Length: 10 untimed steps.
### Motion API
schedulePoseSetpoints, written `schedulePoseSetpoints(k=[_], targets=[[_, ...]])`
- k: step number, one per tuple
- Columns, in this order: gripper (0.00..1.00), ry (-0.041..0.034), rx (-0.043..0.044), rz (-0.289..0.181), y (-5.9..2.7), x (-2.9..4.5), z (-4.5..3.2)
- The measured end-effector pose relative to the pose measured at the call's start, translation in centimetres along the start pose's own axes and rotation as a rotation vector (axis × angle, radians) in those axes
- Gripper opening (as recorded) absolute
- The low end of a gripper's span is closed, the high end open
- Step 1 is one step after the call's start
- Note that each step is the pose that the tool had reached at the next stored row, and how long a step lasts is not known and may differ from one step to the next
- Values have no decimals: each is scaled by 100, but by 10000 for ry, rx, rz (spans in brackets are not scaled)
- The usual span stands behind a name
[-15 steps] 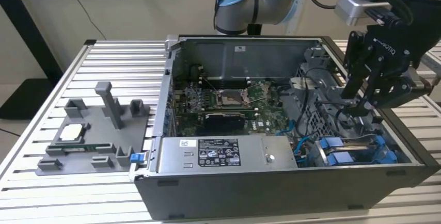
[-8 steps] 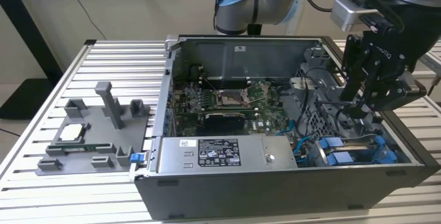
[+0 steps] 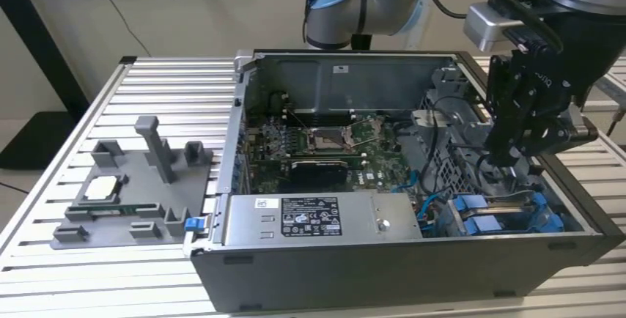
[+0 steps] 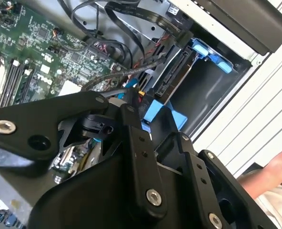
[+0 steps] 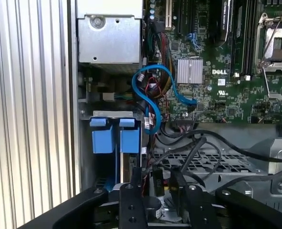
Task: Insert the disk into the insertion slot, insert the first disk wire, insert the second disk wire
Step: 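Insert the first disk wire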
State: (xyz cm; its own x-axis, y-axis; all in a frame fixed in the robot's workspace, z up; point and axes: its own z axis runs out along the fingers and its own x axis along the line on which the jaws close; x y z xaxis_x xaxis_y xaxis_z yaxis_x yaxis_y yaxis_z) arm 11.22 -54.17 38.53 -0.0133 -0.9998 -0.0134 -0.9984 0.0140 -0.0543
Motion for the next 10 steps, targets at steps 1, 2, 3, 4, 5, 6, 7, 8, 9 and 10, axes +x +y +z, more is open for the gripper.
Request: schedulePoseSetpoints(k=[1,2,3,4,5,6,7,8,9,10], targets=[[0,-15,14,0,-1,-1,0],[0,-19,16,0,0,-1,1],[0,-20,18,1,0,-1,1],[0,-21,19,1,1,0,2],[0,-20,20,1,0,0,1],[0,-20,23,1,0,0,1],[0,-21,24,1,0,0,1],[0,-21,25,1,0,0,1],[0,-21,25,1,0,0,1],[0,-21,26,1,0,0,1]])
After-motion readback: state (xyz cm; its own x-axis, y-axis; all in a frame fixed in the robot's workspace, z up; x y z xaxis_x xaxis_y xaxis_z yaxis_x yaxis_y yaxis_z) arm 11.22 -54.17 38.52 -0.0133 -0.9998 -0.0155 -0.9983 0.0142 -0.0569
